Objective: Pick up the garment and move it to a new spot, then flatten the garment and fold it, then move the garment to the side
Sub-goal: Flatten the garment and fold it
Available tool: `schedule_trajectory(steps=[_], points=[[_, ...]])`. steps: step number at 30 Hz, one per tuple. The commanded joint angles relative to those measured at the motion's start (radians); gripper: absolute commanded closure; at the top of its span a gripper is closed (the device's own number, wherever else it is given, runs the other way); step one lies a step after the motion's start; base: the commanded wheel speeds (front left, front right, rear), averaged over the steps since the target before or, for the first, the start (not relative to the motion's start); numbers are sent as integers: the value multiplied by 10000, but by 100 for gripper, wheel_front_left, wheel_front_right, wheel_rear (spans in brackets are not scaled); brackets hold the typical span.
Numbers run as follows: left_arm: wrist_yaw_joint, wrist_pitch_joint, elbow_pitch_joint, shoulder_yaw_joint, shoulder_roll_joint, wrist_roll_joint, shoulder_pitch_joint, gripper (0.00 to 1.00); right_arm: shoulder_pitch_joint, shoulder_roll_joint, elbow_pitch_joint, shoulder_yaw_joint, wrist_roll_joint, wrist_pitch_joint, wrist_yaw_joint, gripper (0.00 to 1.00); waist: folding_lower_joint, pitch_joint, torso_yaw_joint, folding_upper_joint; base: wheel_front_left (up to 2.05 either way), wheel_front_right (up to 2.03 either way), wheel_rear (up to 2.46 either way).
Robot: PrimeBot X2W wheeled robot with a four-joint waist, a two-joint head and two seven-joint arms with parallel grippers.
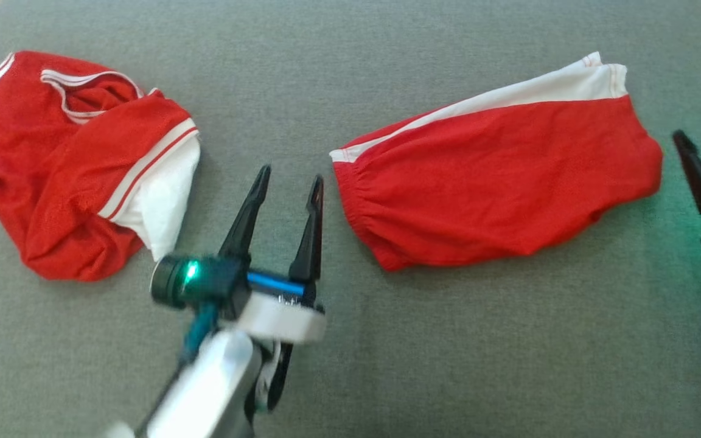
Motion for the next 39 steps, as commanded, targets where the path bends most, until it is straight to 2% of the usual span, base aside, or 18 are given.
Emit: schedule_trajectory(steps=[1,6,11,19,20,23,32,39], points=[[252,-88,-758,582,82,584,380,0,64,-173,5,-247,97,69,65,0,4,7,130,0,0,0,0],[711,-89,-1708,1038,-174,1768,1471,0,-103,194,769,-605,71,568,65,0,4,147,559,0,0,0,0],[636,-90,-2022,1188,-461,2280,2016,0,-565,529,2095,-891,-373,991,65,0,4,365,1153,0,0,0,0],[367,-90,-1988,1415,-656,2660,2251,0,-869,1177,3176,-856,-375,1667,65,0,4,348,1611,0,0,0,0],[311,-91,-1973,1485,-694,2718,2288,0,-864,1282,3264,-776,-307,1843,65,8,4,319,1637,0,0,0,0],[215,-91,-1992,1622,-759,2625,2360,0,-845,1344,3235,-649,-242,1857,65,100,4,271,1597,0,0,0,0],[-24,-91,-1875,1875,-829,2823,2435,0,-895,1227,3128,-452,-151,1192,65,100,4,106,836,0,0,0,0],[-203,-91,-1705,1970,-845,3053,2393,0,-761,564,3368,-389,-223,709,65,100,4,-85,-49,0,0,0,0]])
